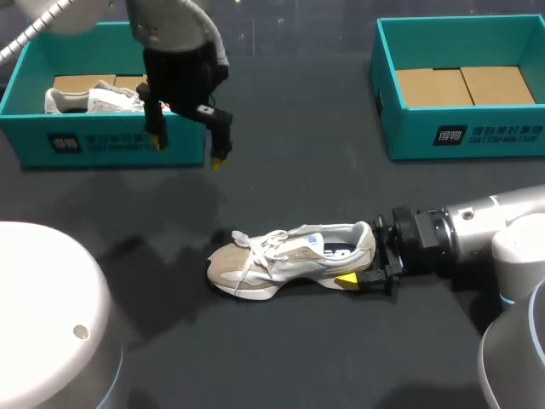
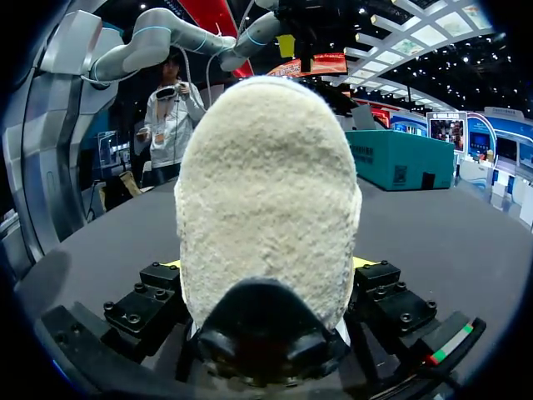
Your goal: Take the shoe out of the shoebox, open the shoe tongue, remove and reinsert the insole, then place the shoe into the shoebox
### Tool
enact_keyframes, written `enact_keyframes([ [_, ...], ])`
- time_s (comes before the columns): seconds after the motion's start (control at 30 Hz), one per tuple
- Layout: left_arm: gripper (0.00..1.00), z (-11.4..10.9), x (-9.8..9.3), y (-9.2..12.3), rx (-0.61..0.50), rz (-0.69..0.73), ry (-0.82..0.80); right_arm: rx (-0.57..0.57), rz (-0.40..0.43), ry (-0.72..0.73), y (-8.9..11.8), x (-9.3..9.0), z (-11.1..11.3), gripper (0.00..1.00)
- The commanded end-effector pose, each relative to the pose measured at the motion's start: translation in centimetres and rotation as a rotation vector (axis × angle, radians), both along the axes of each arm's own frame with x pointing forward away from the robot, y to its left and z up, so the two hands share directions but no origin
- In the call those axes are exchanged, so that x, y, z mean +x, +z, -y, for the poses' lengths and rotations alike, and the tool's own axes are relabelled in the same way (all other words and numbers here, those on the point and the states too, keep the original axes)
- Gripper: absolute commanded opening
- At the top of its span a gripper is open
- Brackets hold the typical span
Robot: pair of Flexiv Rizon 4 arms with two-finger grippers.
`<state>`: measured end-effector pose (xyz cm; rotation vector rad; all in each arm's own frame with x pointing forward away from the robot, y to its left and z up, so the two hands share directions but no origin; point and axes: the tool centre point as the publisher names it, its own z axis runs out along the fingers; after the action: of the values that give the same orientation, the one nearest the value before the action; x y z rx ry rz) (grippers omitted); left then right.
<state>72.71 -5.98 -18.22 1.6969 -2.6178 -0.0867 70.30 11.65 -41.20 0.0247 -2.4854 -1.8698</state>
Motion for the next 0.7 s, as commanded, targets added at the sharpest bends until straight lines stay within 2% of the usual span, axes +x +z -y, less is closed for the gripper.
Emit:
enact_keyframes([
  [0.03, 1.0, 3.3, -2.8, -0.6, -0.113, 0.087, 0.327, -0.004, 0.0, -0.001, 0.0, 0.0, -0.2, 0.0],
  [0.47, 1.0, 3.3, -2.8, -0.6, -0.113, 0.087, 0.327, -0.004, 0.0, -0.001, 0.0, 0.0, -0.2, 0.0],
  [0.53, 1.0, 4.6, -3.1, -1.3, -0.074, 0.106, 0.478, -0.004, 0.0, -0.001, 0.0, 0.0, -0.2, 0.0],
  [0.63, 1.0, 6.7, -3.8, -2.5, -0.031, 0.1, 0.548, -0.004, 0.0, -0.001, 0.0, 0.0, -0.2, 0.0],
  [0.7, 1.0, 8.0, -4.2, -3.2, -0.019, 0.098, 0.54, -0.004, 0.0, -0.001, 0.0, 0.0, -0.2, 0.0],
])
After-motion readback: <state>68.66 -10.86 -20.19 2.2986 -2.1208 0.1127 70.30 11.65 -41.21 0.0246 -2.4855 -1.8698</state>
